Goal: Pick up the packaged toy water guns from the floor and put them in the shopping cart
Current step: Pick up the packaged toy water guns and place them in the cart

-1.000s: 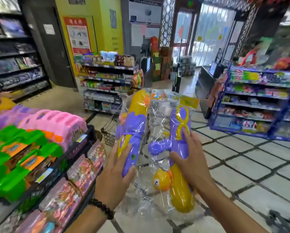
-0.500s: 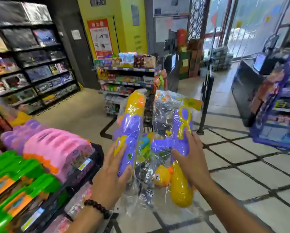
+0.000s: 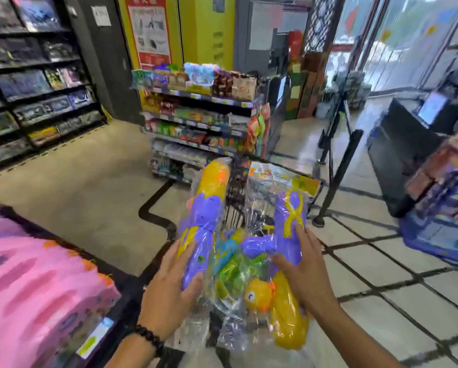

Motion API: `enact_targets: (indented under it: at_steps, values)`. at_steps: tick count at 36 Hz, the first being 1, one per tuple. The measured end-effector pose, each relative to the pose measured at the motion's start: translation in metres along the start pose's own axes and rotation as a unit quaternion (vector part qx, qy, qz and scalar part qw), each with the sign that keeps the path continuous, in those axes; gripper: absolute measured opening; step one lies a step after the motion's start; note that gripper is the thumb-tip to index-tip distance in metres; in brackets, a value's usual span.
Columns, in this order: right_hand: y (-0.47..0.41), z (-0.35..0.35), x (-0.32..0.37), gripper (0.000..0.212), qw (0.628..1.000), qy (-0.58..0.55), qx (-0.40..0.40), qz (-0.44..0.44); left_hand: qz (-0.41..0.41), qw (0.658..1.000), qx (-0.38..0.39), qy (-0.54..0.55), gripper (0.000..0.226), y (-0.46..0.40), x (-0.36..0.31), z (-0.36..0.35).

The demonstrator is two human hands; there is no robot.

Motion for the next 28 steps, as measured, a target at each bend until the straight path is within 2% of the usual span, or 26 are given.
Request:
enact_targets:
  at_steps: [9, 13, 20, 28]
  values:
    - [-0.103, -0.040, -0.033, 0.087, 0.996, 0.012, -0.055, -0.072, -0.011, 0.998, 0.061, -0.017, 0.067, -0.112, 0.059, -0.029]
    - [-0.137, -0.055, -0.049, 0.084, 0.993, 0.018, -0.064, -0.098, 0.018, 0.996, 0.088, -0.019, 0.068, -0.136, 0.073, -0.046]
    - [-0.189, -0.084, -0.067, 0.086, 0.994, 0.013, -0.055, -0.098, 0.027, 0.991, 0.128, -0.029, 0.070, -0.177, 0.083, -0.078]
    - [-0.242, -0.118, -0.100, 0.085, 0.993, -0.011, -0.010, -0.114, 0.043, 0.983, 0.144, -0.106, 0.071, -0.217, 0.080, -0.116]
Point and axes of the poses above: each hand's wrist, its own y-axis away from the middle knuckle, its own z-axis out of the back of the hand, x = y × z, the point moved 4 cm from there along -y, towards the middle knuckle, and after that the axes turned 3 degrees about z, right-handed, at the moved point
